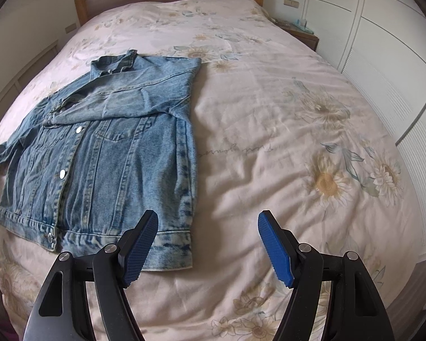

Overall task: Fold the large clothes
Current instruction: 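Lift the sleeve with the left tool and carry it across the jacket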

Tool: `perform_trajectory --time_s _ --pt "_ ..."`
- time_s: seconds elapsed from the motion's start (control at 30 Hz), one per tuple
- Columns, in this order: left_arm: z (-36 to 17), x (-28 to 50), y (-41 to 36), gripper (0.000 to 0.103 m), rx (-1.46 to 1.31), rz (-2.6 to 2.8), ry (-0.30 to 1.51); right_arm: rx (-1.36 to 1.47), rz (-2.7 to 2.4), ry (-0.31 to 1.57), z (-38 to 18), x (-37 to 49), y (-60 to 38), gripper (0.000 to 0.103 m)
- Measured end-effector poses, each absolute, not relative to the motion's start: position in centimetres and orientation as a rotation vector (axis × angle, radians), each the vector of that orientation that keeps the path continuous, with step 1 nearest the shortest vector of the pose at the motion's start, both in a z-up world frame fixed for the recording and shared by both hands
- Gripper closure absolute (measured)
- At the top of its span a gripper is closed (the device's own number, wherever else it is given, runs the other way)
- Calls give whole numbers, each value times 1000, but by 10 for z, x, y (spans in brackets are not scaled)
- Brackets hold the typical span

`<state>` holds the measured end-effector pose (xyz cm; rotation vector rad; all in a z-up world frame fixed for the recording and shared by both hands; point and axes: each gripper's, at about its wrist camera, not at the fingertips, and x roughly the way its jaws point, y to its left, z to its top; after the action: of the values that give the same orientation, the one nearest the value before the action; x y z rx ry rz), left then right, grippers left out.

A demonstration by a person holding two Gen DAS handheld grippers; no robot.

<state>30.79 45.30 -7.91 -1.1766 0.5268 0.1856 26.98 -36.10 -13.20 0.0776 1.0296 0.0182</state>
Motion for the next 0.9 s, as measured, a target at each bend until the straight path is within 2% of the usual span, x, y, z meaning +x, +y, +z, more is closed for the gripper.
perform_trajectory --time_s 0.9 --pt "13 477 249 100 -860 -11 567 189 -67 1063 -192 269 -473 28"
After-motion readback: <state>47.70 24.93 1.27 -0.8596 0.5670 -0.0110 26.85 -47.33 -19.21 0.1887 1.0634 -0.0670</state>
